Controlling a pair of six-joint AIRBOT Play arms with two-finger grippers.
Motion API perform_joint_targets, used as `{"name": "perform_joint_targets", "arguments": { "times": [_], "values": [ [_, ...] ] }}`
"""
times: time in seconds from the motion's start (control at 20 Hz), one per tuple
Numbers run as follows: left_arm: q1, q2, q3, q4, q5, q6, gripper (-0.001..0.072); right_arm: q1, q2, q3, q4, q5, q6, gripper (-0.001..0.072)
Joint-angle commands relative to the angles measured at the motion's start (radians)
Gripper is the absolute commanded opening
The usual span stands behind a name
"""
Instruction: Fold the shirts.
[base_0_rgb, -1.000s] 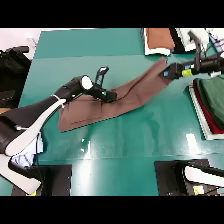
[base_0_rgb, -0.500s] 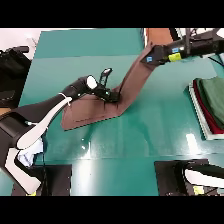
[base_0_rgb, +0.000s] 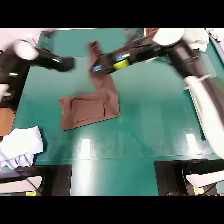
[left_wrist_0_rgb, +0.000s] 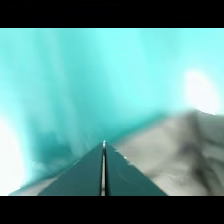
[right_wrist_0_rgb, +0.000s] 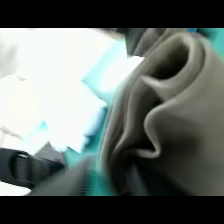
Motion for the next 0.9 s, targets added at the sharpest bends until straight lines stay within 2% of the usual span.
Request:
{"name": "perform_joint_targets", "arguments": {
  "times": [0.0,0.1,0.2,0.35,0.55,0.65,0.7,0.85],
  "values": [
    [0.149,0.192,0.001,0.118,-0.026,-0.001,0.0023,0.190,-0.179,0.142,0.049,-0.179,-0.064,0.0422],
    [0.170,0.233,0.001,0.118,-0.032,0.000,0.0023,0.197,-0.220,0.202,0.010,-0.147,-0.058,0.0410],
    [0.158,0.242,0.000,0.115,-0.041,0.000,0.0022,0.149,-0.178,0.141,-0.062,-0.087,-0.045,0.0410],
    [0.095,0.233,-0.001,0.115,-0.032,0.000,0.0022,0.024,-0.068,-0.057,-0.212,-0.002,0.006,0.0410],
    [0.000,0.224,-0.001,0.115,-0.011,0.027,0.0023,-0.193,0.069,-0.397,-0.359,0.021,0.103,0.0421],
    [-0.017,0.221,-0.001,0.111,-0.003,0.027,0.0023,-0.295,0.082,-0.526,-0.349,0.010,0.139,0.0669],
    [-0.017,0.219,-0.001,0.101,-0.002,0.027,0.0023,-0.330,0.074,-0.573,-0.348,0.002,0.159,0.0701],
    [-0.017,0.206,-0.001,0.100,-0.002,0.026,0.0023,-0.374,0.006,-0.626,-0.229,-0.010,0.161,0.0697]
  ]
}}
